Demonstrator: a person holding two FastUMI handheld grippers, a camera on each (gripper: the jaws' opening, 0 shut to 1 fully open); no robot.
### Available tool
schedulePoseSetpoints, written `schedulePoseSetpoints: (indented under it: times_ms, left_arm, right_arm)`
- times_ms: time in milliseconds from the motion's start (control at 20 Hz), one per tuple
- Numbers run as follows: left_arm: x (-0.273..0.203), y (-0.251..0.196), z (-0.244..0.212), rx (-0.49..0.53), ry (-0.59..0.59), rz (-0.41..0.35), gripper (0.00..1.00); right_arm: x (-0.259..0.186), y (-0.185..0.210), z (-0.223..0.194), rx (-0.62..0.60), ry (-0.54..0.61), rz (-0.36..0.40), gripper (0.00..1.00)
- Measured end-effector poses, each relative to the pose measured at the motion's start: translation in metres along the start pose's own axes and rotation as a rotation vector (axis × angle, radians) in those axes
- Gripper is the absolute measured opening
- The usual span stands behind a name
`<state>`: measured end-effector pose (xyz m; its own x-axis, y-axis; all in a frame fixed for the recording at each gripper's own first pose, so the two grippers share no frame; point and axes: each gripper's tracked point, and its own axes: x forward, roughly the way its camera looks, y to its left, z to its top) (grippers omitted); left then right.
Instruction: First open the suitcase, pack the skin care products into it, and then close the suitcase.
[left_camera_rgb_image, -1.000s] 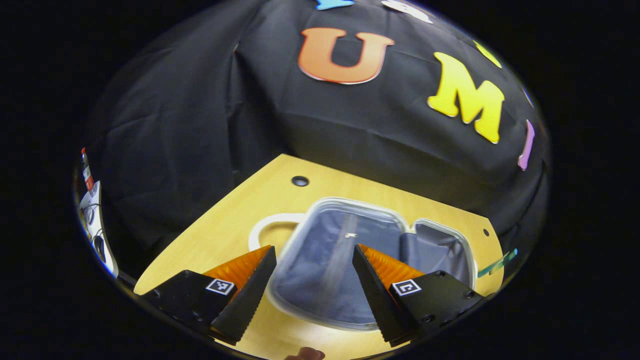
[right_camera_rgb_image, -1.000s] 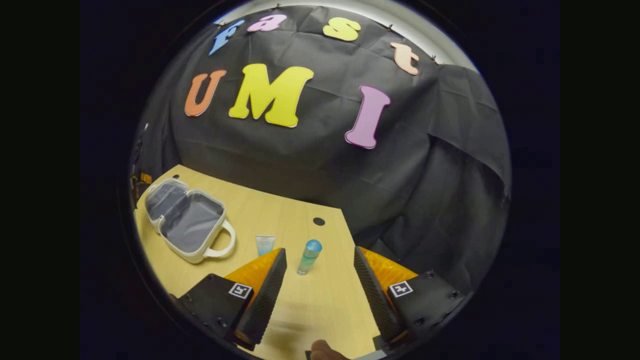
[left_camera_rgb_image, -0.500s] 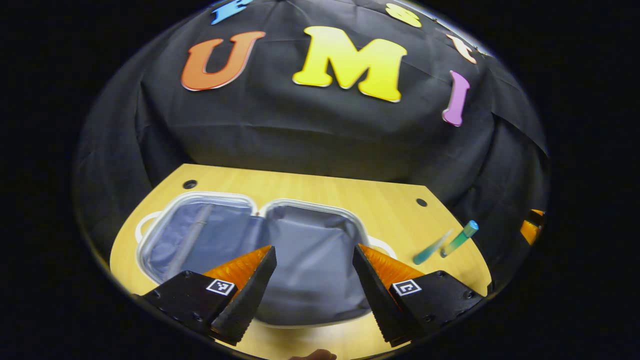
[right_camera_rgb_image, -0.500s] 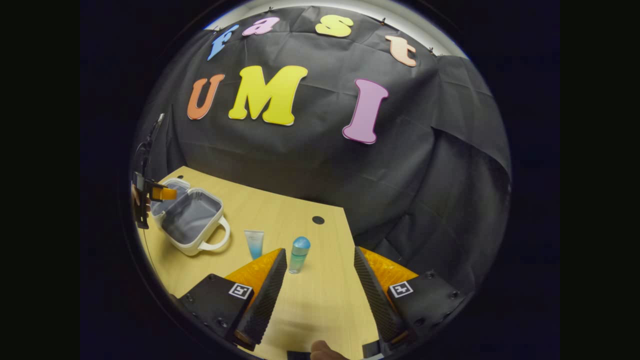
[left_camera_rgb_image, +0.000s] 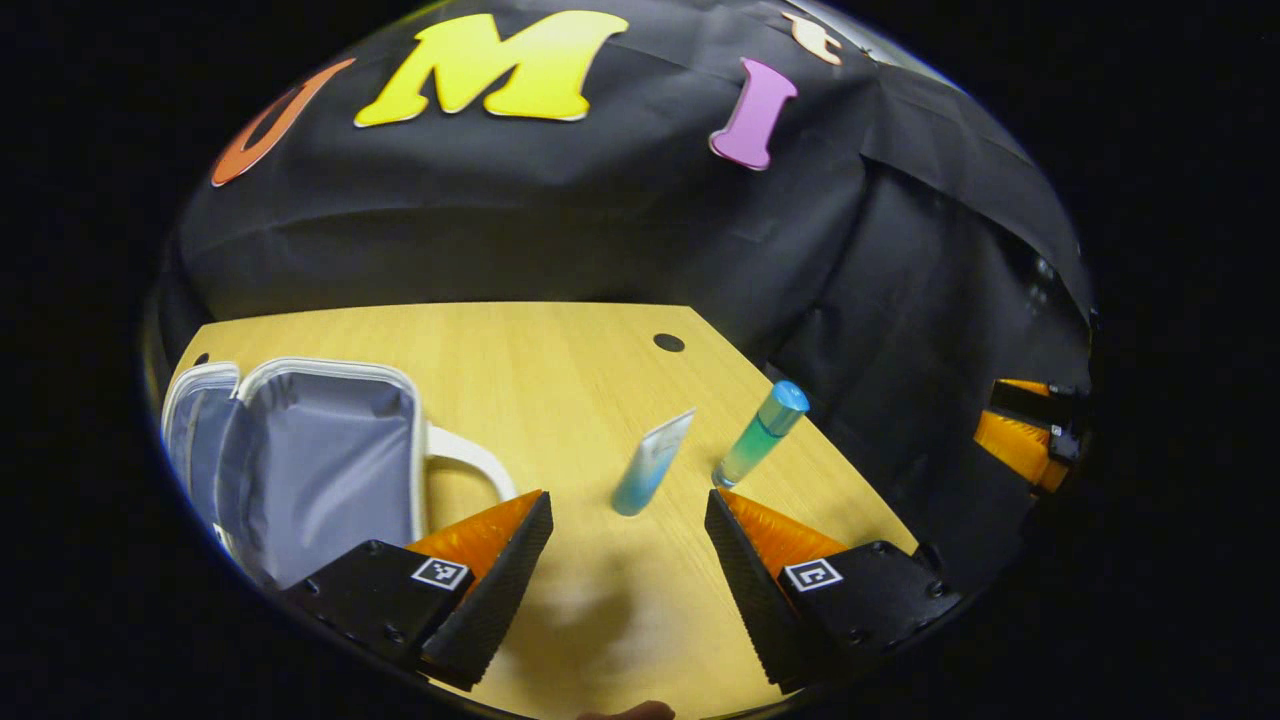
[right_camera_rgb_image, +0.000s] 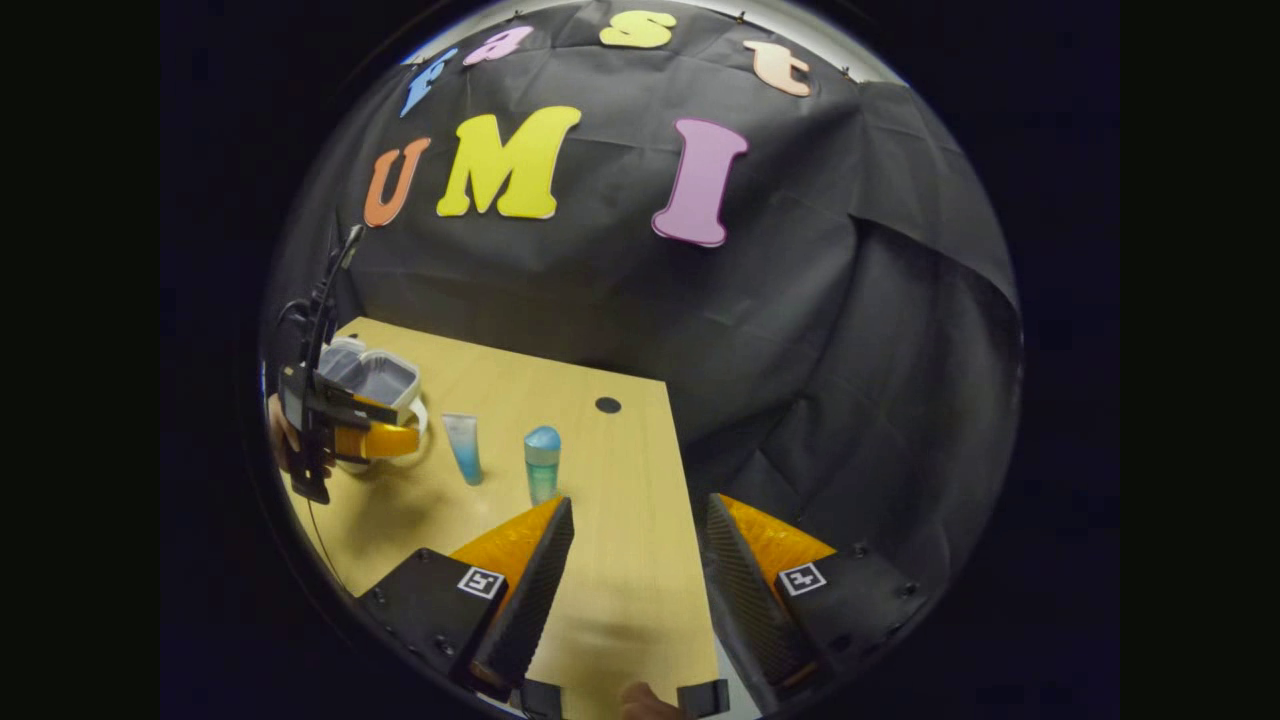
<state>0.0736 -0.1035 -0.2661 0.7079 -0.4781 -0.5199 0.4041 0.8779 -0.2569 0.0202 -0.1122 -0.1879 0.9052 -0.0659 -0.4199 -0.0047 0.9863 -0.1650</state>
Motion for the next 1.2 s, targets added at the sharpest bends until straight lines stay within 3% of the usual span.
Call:
schedulePoseSetpoints:
  times_ms: [300,400,450,500,650,700,850,900,950,1050,1100,1200]
  left_arm:
    - [0.094,-0.002,-0.020,-0.039,0.001,0.130,1.00]
    - [0.113,0.003,-0.029,-0.055,0.021,0.168,0.95]
    - [0.118,0.003,-0.032,-0.067,0.031,0.170,1.00]
    - [0.121,0.003,-0.033,-0.079,0.022,0.171,0.92]
    - [0.127,0.009,-0.030,-0.096,-0.001,0.185,0.85]
    - [0.128,0.012,-0.032,-0.096,0.001,0.199,0.74]
    - [0.129,0.018,-0.028,-0.103,-0.016,0.211,0.58]
    - [0.128,0.018,-0.029,-0.101,-0.009,0.208,0.56]
    - [0.124,0.020,-0.030,-0.095,0.003,0.219,0.47]
    - [0.108,0.019,-0.025,-0.093,0.003,0.230,0.46]
    - [0.098,0.018,-0.020,-0.098,-0.004,0.234,0.53]
    - [0.069,0.014,-0.009,-0.094,-0.025,0.239,0.52]
  right_arm:
    - [0.023,-0.031,-0.042,-0.006,0.101,0.003,0.80]
    - [0.031,-0.035,-0.051,-0.026,0.121,0.017,0.81]
    - [0.034,-0.036,-0.054,-0.037,0.124,0.021,0.81]
    - [0.041,-0.034,-0.056,-0.048,0.127,0.034,0.81]
    - [0.066,-0.010,-0.059,-0.053,0.137,0.108,0.81]
    - [0.073,-0.002,-0.060,-0.049,0.143,0.128,0.80]
    - [0.095,0.026,-0.058,-0.041,0.149,0.180,0.81]
    - [0.101,0.040,-0.056,-0.032,0.143,0.215,0.81]
    - [0.106,0.054,-0.054,-0.027,0.142,0.250,0.80]
    - [0.119,0.079,-0.052,-0.039,0.132,0.304,0.80]
    - [0.125,0.090,-0.051,-0.047,0.125,0.326,0.80]
    - [0.141,0.105,-0.048,-0.065,0.117,0.338,0.80]
